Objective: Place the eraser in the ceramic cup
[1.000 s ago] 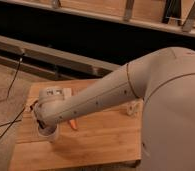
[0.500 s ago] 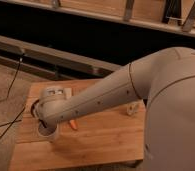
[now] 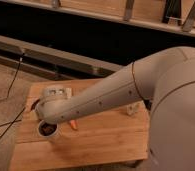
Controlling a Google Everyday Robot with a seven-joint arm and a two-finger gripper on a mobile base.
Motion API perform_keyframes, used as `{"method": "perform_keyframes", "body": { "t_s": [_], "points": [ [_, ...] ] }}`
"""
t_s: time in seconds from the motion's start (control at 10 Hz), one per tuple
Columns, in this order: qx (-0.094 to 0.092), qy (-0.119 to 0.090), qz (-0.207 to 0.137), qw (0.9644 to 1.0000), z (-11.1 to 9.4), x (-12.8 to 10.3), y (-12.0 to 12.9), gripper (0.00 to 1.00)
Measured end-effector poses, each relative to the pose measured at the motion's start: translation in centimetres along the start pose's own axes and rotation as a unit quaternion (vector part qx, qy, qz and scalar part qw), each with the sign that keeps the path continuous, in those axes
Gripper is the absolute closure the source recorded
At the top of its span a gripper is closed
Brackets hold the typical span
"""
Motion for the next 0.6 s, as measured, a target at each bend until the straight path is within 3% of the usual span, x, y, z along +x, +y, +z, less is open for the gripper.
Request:
{"method": "perform_keyframes", "body": {
  "t_s": [0.6],
  "points": [
    [0.001,0.001,0.004,1.0,-0.16,-0.03,-0.15,0.2]
  ]
}}
